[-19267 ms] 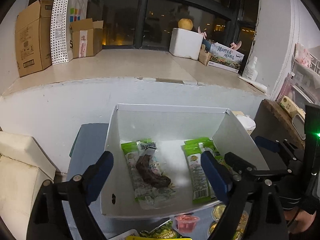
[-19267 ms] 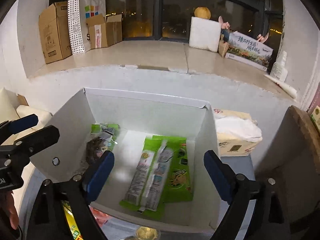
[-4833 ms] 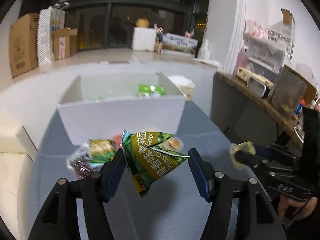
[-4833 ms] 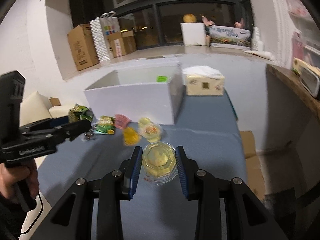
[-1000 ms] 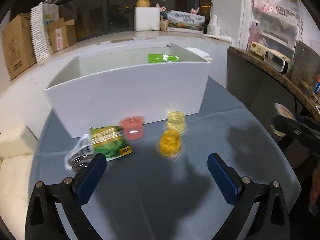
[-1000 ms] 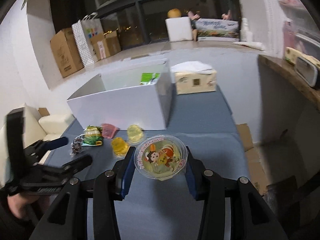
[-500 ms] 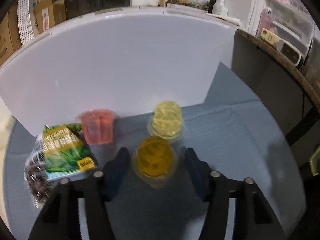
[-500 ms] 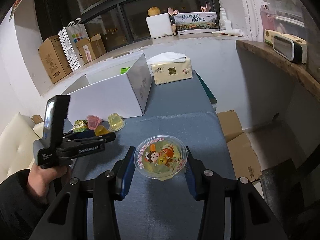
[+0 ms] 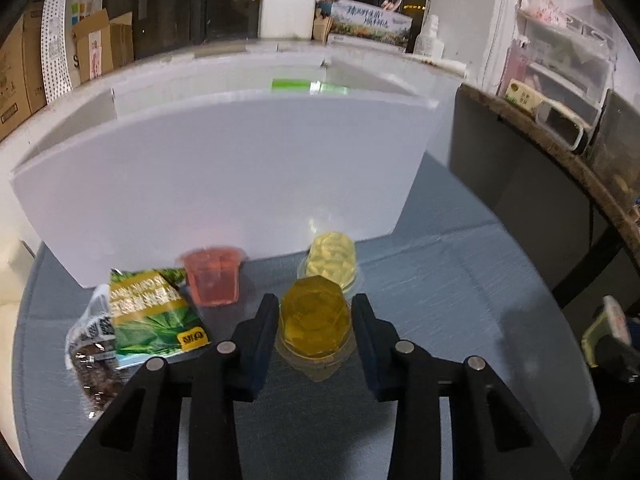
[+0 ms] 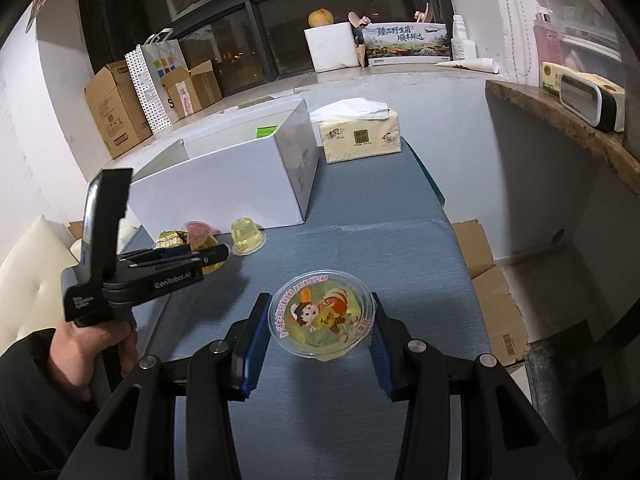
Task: Organize snacks
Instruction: 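Grasp the orange jelly cup with the left tool while the right tool holds its cup, then carry both jelly cups into the white box and open both tools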
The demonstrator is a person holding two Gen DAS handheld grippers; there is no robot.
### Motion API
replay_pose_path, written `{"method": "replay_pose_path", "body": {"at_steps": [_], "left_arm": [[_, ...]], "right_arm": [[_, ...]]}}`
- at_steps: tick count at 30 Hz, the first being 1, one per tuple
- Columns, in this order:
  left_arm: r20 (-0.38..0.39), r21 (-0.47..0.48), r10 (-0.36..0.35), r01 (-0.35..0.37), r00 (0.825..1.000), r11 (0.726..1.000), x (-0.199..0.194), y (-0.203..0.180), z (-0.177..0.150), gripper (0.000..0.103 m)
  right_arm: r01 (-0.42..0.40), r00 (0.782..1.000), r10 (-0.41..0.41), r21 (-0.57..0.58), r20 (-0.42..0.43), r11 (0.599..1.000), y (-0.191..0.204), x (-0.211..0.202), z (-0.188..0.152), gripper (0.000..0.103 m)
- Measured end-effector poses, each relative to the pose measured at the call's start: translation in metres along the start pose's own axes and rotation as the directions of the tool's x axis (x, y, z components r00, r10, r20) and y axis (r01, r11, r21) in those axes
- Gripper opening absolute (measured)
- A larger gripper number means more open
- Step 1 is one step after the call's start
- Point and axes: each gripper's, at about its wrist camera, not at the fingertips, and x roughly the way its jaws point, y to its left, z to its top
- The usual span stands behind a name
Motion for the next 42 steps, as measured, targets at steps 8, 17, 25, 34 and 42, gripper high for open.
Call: {"method": "replay_pose_path", "body": {"at_steps": [8, 17, 25, 34, 42], "left_arm": [[0.150, 0.018, -0.035, 0.033, 0.988, 0.999, -0.076, 0.001, 0.020, 0.042], [0.268, 0.015, 0.004, -0.008, 0.963, 1.000, -0.131, 0.037, 0.055, 0.042], [0.283, -0.029, 0.061, -0.055, 0.957, 0.998, -0.107, 0.090, 0.109, 0.042], [0.208, -0.080, 0.120, -0.105, 0.971, 0.991, -0.046, 0.129, 0.138, 0.068], [0.204, -0.128, 0.144, -0.120, 0.968, 0.985, -0.041, 0.146, 0.118, 0.103]], "right_arm": [[-0.034, 0.999, 0.035, -0.037, 0.021, 0.999, 0.022, 0.003, 0.014, 0.049], [-0.088, 0.992, 0.098, -0.121, 0.083, 0.989, 0.061, 0.021, 0.074, 0.049], [-0.121, 0.985, 0.142, -0.198, 0.095, 0.973, 0.100, 0.073, 0.162, 0.049], [-0.092, 0.994, 0.101, -0.172, 0.040, 0.981, 0.106, 0.138, 0.197, 0.065], [-0.049, 0.996, 0.062, -0.210, 0.056, 0.977, 0.106, 0.142, 0.182, 0.100]]}}
